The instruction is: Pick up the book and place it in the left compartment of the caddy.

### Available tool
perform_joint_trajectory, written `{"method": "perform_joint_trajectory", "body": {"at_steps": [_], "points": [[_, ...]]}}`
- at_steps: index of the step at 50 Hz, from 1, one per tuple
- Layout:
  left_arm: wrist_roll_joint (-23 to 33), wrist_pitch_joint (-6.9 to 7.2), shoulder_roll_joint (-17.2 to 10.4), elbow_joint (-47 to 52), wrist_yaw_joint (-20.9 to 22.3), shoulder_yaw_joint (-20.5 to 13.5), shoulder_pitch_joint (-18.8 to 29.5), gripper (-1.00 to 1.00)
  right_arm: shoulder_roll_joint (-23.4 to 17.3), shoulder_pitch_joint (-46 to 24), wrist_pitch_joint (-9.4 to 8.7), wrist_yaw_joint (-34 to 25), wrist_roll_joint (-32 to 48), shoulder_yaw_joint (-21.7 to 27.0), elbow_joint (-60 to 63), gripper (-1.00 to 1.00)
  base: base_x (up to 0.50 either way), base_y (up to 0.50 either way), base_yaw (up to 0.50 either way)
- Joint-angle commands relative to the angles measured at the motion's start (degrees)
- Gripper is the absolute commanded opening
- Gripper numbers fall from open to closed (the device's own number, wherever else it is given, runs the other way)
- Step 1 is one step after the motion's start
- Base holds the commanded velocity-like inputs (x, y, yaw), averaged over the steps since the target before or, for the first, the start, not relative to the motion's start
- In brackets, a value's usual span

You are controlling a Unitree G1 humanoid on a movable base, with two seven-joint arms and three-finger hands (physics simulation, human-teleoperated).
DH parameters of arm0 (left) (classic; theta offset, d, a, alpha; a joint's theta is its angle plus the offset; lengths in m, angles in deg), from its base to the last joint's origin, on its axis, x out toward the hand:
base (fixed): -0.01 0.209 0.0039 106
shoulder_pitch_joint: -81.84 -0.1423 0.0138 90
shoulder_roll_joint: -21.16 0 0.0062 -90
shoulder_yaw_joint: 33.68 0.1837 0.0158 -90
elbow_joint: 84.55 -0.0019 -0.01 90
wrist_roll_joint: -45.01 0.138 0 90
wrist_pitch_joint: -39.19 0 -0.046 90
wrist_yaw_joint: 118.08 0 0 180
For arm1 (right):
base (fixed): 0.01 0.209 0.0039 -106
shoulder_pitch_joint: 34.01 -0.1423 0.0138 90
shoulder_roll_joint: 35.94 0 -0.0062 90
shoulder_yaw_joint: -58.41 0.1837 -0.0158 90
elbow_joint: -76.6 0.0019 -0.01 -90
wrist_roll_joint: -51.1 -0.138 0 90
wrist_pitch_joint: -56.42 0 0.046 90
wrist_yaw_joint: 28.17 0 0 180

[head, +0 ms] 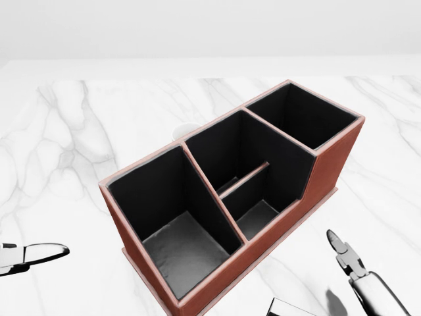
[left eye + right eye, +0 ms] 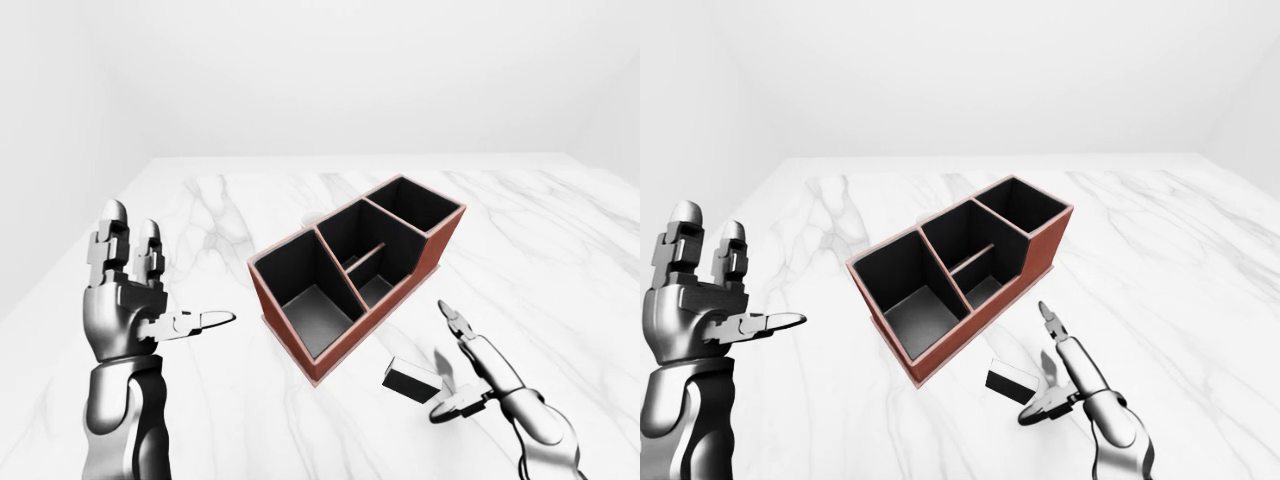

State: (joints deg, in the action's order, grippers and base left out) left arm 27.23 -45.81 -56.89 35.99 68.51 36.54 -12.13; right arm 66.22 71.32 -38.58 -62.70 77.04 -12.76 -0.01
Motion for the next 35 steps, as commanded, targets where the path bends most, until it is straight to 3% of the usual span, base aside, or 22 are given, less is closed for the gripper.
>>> {"method": "perform_joint_trajectory", "body": {"at_steps": [1, 35], "points": [[-0.32, 0.00, -0.16, -0.02, 0.01, -0.40, 0.10, 1.00, -0.74, -0.74, 0.00, 1.03, -0.91, -0.74, -3.21, 1.00, 0.00, 0.00, 0.00], [-0.01, 0.00, 0.01, -0.39, -0.01, 0.02, -0.08, 1.00, -1.90, -1.78, 0.00, 3.49, -2.19, -2.10, -8.39, 1.00, 0.00, 0.00, 0.00]]}}
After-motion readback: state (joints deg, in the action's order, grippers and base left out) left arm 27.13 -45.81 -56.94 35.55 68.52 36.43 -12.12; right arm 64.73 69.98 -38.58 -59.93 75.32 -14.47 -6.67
